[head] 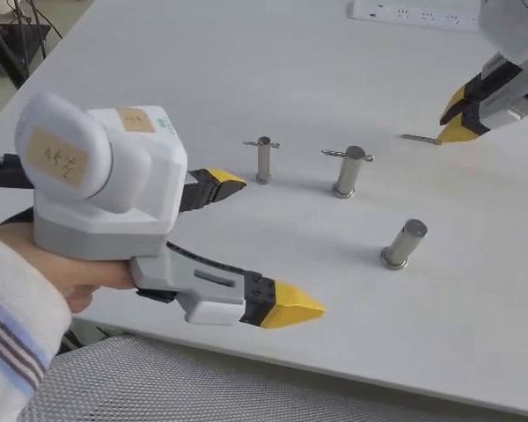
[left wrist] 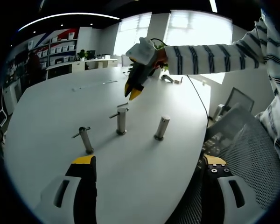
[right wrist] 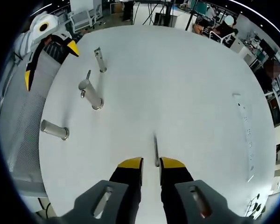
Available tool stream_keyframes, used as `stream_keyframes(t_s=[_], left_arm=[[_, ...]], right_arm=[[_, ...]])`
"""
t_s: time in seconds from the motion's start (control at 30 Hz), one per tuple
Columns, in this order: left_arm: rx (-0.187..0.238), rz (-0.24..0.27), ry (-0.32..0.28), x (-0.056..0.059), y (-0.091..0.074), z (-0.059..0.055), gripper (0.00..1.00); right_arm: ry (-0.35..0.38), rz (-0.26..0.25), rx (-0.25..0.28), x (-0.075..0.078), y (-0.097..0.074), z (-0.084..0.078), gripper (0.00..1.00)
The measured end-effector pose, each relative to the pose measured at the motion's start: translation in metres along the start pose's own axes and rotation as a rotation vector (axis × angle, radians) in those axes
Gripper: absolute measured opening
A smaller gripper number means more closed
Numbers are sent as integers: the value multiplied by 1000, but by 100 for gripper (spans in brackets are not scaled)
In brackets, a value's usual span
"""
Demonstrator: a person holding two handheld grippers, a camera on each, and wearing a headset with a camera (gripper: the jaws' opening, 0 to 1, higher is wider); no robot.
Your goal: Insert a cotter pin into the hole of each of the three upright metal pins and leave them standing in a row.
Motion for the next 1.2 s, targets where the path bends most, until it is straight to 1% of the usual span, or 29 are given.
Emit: stream_keyframes(t_s=[0.17, 0.3, 0.43, 0.57, 0.6, 0.63, 0.7, 0.77, 0.8, 0.83, 0.87, 0.9, 0.97, 1.03, 1.2], left_arm=[[10, 5, -11, -1, 1, 0, 91], [11, 9, -14, -2, 1, -1, 91], [4, 11, -17, -3, 1, -4, 91], [7, 12, -20, -3, 2, -5, 91], [9, 11, -19, -3, 2, -5, 91], [10, 11, -19, -3, 3, -5, 91], [11, 7, -26, -3, 4, -6, 91], [6, 4, -29, -2, 6, -8, 91], [-1, 2, -25, -2, 6, -9, 91], [-4, 1, -23, -2, 7, -10, 91], [-7, -1, -25, -2, 7, -11, 91], [-8, 0, -26, -3, 7, -11, 91], [-6, 12, -36, -6, 9, -12, 91], [-7, 15, -39, -8, 9, -13, 90], [-4, 17, -37, -9, 11, -10, 90]], right_arm=[[-9, 11, -42, -2, 6, -6, 7], [0, 25, -57, -3, 10, -8, 8], [-31, 34, -92, -5, 13, -9, 9], [-58, 47, -123, -8, 17, -12, 9], [-72, 57, -126, -9, 16, -10, 8], [-60, 43, -119, -8, 17, -9, 9], [-68, 44, -129, -7, 15, -8, 11], [-54, 62, -136, -10, 15, -8, 8], [-30, 98, -135, -15, 15, -8, 4], [-23, 84, -134, -14, 14, -8, 3], [-37, 86, -134, -13, 14, -8, 3], [-33, 90, -134, -13, 13, -8, 3], [-6, 89, -135, -12, 12, -7, 3], [6, 82, -142, -13, 13, -7, 3], [-4, 85, -168, -14, 13, -7, 3]])
Point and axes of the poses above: the centre of the closed fingertips' face, and the gripper's own axes: y roughly forward along the fingers, x roughly to its right, z roughly out of its top, the point moved 3 cm from there along -y, roughly backward along the fingers, and after that the axes turned 12 degrees about x, right-handed, at the moved point
